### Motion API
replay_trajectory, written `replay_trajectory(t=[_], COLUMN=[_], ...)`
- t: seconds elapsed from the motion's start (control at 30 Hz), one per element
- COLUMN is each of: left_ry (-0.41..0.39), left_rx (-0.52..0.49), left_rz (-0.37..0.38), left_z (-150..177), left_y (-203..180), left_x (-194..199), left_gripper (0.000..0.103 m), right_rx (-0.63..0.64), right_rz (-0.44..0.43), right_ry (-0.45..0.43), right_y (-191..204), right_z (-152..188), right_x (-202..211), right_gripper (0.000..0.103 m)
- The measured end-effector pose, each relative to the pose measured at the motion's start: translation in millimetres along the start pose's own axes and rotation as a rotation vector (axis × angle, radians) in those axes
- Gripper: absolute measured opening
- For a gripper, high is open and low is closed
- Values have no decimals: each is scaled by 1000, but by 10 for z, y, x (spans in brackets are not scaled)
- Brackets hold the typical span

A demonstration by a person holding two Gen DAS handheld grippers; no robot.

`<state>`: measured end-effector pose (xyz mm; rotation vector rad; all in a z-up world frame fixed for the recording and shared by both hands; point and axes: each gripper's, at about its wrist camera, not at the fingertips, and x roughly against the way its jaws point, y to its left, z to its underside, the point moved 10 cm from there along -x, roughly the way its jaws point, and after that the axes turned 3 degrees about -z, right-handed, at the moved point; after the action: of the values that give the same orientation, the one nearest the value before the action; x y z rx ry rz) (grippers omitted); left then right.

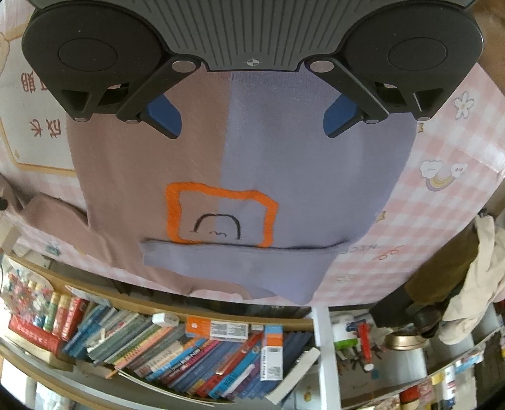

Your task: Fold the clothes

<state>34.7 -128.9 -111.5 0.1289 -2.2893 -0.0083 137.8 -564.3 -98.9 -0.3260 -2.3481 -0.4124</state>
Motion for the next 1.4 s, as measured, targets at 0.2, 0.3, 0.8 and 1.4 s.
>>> replay_trajectory(t=[0.2,0.3,0.8,1.4], left_ry=[0,-1,18,25], left_rx=[-18,-18,-1,21], left_rz=[18,24,-3,-49], left_z=[-9,7,74,84], left_y=[-69,-138,-279,-171], left_x=[-8,-1,29,51], left_gripper=[99,99,99,99], right_rx=[-29,-78,-253,-303], right_rz=[43,10,19,-30], right_ry=[42,53,96,-110], right_y=[-271,-313,-536,-585], right_z=[111,163,235,-200], right_x=[-25,84,31,9], right_gripper=[13,33,43,5])
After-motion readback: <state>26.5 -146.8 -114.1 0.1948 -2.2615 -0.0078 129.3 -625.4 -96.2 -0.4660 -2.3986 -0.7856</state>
